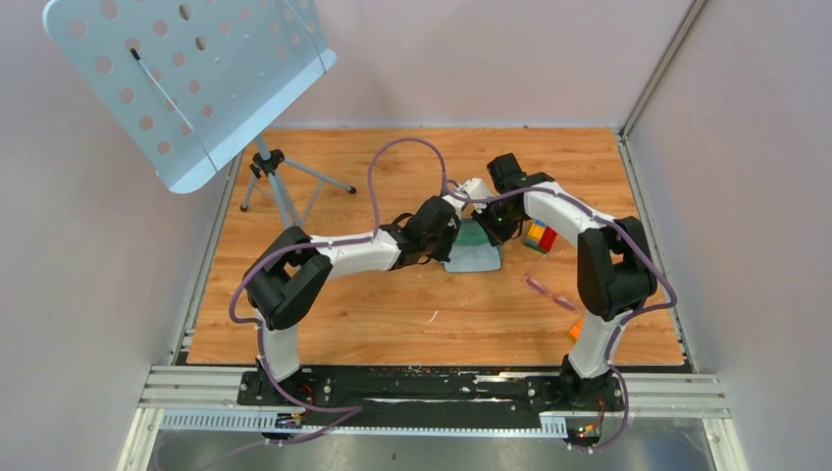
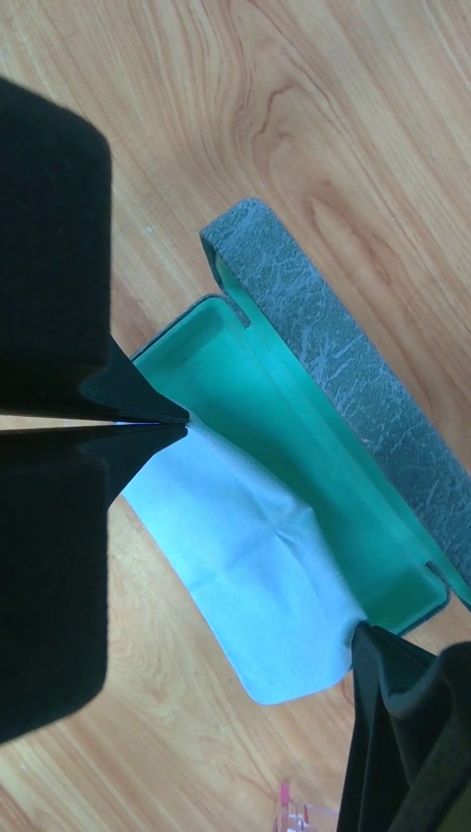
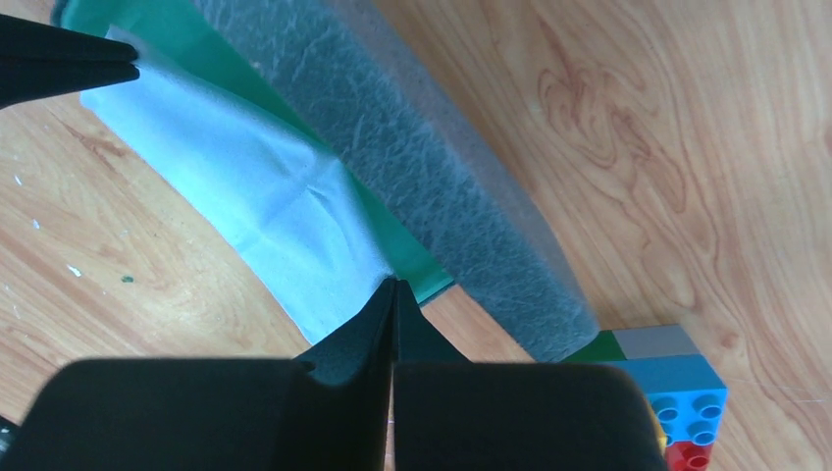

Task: Organize the sunglasses
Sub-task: Place the glasses cleaning cloth in the sunglasses case.

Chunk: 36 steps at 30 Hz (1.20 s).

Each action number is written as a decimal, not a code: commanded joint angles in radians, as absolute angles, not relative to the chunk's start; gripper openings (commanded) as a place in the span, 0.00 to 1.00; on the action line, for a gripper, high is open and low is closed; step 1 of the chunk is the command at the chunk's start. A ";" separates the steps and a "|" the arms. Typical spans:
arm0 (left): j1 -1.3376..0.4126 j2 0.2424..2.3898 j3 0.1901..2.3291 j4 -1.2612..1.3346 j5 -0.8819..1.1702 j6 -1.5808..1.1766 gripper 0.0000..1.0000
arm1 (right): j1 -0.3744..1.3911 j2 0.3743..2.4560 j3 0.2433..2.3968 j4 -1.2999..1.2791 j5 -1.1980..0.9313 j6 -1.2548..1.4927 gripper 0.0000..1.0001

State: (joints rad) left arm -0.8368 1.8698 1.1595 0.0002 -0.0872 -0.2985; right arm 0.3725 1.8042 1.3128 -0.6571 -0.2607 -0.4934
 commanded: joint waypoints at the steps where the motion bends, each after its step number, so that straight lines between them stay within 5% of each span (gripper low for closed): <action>1: -0.823 1.887 1.190 0.005 -0.115 -0.286 0.00 | 0.369 1.830 1.356 -0.651 -0.244 -0.498 0.00; 36: -0.816 1.846 1.149 0.058 -0.139 -0.299 0.00 | 0.351 1.835 1.364 -0.636 -0.242 -0.485 0.00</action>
State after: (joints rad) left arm -0.8204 1.8912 1.1656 0.0212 -0.1253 -0.2958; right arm 0.3634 1.8507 1.3495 -0.6239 -0.2562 -0.4934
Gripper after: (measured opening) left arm 0.003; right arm 0.004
